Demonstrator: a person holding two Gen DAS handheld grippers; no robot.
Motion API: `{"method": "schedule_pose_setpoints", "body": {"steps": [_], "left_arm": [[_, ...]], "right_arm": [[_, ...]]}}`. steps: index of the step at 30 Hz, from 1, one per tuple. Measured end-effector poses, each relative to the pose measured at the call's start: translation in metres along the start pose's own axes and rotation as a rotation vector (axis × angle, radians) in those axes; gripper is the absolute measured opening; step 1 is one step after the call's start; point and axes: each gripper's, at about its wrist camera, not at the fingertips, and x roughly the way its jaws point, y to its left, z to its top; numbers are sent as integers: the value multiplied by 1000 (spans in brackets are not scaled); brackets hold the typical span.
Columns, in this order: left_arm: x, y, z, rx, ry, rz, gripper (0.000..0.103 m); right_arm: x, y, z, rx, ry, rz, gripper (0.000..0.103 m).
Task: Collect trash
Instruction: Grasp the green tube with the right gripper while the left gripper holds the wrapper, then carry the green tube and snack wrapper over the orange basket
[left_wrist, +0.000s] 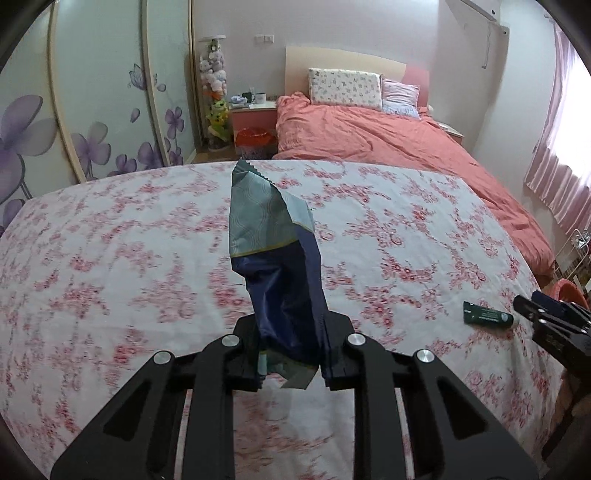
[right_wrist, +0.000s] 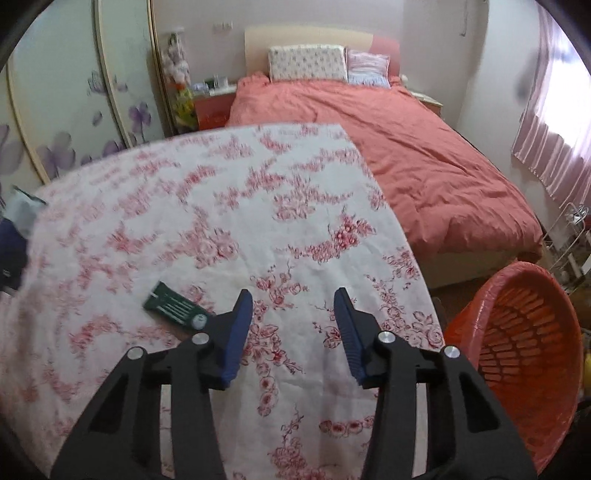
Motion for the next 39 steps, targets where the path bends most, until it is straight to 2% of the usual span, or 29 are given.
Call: {"method": "schedule_pose_setpoints", "body": {"steps": [2,4,8,12,15,21,28,29,30,32,39], "left_arm": [[-2,5,-1,-9,-2,-6,22],[-2,11,-2,-18,-2,-12,22],[0,17,-5,-35,5,-23,22],[-1,19,-9,-36,12,-29,22],[-2,21,-12,-40,16,-32,22],[0,21,-14,-44,25,-36,22],[3,16,-15,-38,35,-47,22],[3,15,-15,-38,36,-49,22],[3,14,-16,-37,37,-50,22],[3,11,-17,-35,38,-55,22],[-3,-4,-16,-17,30,-78,22]], "right_arm": [[0,7,-5,-22,24,16,44],[-5,17,-12,-55,38,73,44],[-22,32,-17,-71,-11,89,42],[-26,42,-13,-39,-18,160,41],[-20,55,-12,-64,-5,182,35],[-8,67,-14,-78,23,177,26],[-1,66,-12,-65,19,163,26],[-1,67,-11,-69,18,160,25],[-1,68,-12,-76,16,158,20],[-1,70,-13,-92,8,156,20],[-28,61,-17,-64,-54,164,20]]}}
